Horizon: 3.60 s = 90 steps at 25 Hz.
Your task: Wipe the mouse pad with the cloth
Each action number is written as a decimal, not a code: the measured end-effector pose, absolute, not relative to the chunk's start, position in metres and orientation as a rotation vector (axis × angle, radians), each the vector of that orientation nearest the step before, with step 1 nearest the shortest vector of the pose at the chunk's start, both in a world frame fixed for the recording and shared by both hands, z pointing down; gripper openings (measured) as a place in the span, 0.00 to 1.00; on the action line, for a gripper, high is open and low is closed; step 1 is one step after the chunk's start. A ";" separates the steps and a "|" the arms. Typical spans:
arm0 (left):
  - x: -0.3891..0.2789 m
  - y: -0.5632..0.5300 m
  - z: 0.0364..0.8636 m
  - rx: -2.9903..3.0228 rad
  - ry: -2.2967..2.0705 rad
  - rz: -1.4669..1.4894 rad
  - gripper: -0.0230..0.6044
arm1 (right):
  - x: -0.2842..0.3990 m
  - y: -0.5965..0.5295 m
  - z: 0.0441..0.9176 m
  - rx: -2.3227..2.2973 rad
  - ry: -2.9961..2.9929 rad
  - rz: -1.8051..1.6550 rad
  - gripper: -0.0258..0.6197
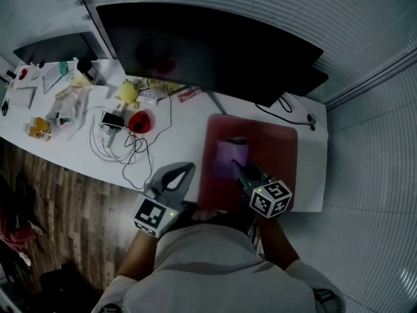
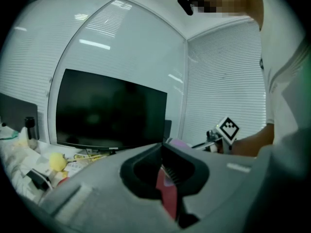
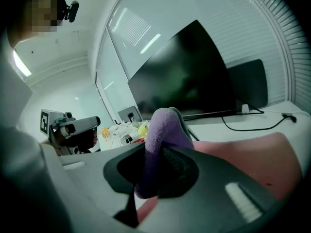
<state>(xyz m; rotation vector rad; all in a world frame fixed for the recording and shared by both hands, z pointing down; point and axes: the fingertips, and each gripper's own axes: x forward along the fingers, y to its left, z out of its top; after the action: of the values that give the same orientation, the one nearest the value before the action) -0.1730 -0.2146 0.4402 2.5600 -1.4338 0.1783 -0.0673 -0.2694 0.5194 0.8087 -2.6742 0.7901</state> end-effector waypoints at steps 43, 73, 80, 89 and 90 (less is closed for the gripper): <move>-0.035 -0.255 0.468 2.533 -1.366 0.269 0.04 | 0.098 -0.435 0.699 1.043 -2.116 0.811 0.12; -0.040 -0.200 0.440 2.653 -1.230 0.193 0.04 | 0.134 -0.353 0.577 1.295 -2.354 0.901 0.12; -0.137 -0.164 0.428 2.600 -1.333 0.108 0.04 | -0.042 -0.295 0.564 0.911 -2.484 0.933 0.12; -0.235 -0.124 0.443 2.521 -1.439 0.136 0.04 | -0.189 -0.244 0.608 0.644 -2.457 0.861 0.12; -0.240 -0.121 0.446 2.514 -1.438 0.144 0.04 | -0.193 -0.244 0.616 0.653 -2.433 0.840 0.12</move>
<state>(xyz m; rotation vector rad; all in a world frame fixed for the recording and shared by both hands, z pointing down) -0.2401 -0.1208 0.4456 2.5139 -1.4377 0.1439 -0.1929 -0.2437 0.6165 0.6529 -2.4327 0.8404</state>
